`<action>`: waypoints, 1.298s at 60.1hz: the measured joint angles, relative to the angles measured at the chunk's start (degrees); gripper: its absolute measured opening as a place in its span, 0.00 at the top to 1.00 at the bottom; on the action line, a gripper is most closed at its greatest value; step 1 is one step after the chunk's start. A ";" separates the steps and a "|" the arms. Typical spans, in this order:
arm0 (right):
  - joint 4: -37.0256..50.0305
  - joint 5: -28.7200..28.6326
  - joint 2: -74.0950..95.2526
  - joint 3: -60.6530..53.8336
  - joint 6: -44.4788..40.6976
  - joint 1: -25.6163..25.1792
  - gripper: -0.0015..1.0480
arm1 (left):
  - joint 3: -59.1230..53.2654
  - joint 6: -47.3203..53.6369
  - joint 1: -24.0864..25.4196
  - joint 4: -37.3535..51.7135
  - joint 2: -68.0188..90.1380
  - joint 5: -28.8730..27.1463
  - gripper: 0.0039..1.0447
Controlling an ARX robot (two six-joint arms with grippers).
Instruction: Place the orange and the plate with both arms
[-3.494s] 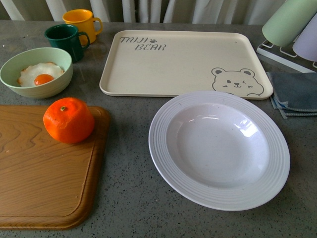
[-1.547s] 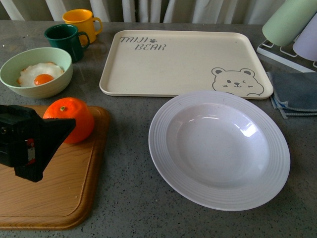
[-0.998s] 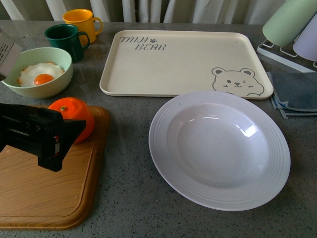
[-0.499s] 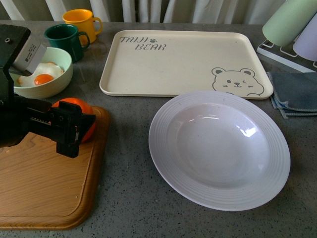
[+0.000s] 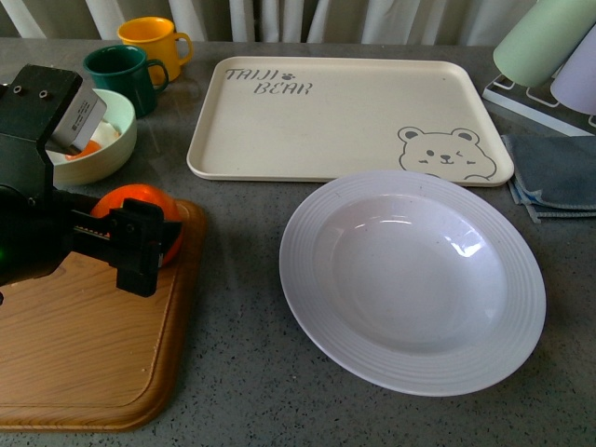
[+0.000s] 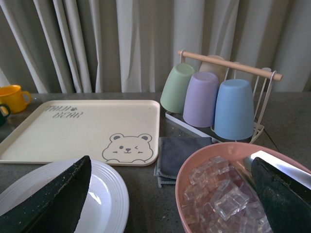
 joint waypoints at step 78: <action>0.00 0.00 0.00 0.00 0.00 0.00 0.09 | 8.61 -8.87 -22.45 2.19 3.32 5.84 0.48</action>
